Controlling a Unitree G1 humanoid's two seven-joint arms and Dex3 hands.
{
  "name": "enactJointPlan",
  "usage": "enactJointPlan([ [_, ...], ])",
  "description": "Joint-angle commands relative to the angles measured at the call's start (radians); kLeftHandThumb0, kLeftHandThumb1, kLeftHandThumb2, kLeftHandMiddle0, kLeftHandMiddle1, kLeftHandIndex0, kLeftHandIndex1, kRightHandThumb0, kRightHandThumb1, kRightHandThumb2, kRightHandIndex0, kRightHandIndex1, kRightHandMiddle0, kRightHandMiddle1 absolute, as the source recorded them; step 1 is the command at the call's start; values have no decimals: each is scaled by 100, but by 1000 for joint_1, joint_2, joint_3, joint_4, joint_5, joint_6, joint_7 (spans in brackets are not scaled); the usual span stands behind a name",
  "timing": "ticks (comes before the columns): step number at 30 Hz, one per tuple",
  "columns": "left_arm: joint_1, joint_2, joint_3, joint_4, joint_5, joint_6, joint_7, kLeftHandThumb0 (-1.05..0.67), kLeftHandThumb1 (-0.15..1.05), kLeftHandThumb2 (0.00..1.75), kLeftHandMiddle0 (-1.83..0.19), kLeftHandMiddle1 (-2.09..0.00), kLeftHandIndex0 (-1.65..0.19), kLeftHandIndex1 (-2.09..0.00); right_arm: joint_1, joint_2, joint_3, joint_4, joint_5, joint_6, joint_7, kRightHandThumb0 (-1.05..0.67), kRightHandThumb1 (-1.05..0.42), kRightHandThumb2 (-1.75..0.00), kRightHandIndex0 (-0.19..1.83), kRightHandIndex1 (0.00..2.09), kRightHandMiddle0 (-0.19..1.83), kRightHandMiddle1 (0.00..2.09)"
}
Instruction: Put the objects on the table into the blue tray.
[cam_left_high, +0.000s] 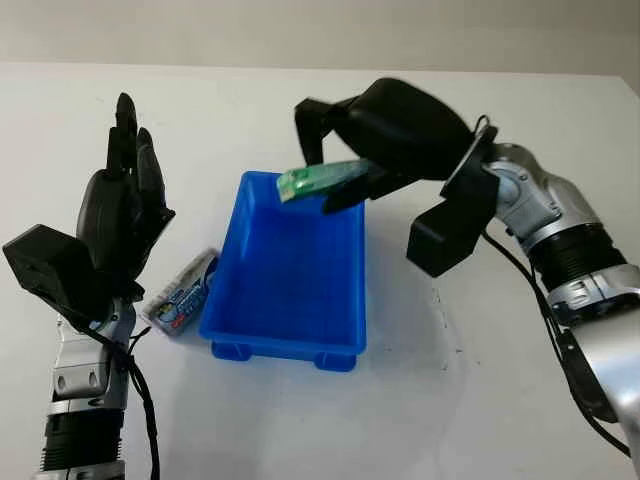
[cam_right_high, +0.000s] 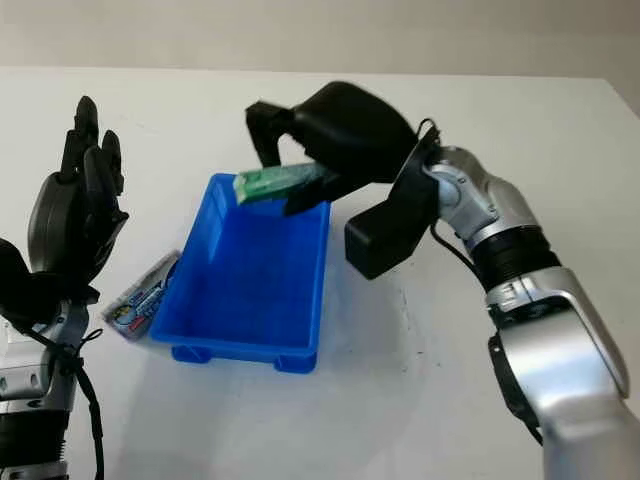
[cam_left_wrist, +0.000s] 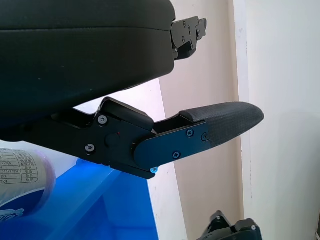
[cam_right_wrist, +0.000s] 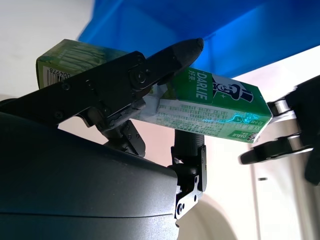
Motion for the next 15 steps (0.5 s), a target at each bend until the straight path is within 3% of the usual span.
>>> enactJointPlan([
  [1, 3, -2, -5, -15, 7, -3, 3, -86, 105, 73, 19, 0, 19, 0, -25, 8, 8, 15, -13, -28, -22, -22, -98, -7, 81, 209, 62, 209],
  [10, 7, -9, -2, -13, 9, -10, 10, -85, 105, 74, 19, 0, 19, 0, -27, 4, 46, 64, -59, -100, -36, -31, -96, -5, 77, 209, 52, 209],
  [15, 10, -13, -4, -21, 14, -4, 14, -85, 105, 74, 19, 0, 19, 0, -23, -3, 53, 81, -23, -127, 34, -50, -92, -5, 52, 209, 38, 209],
])
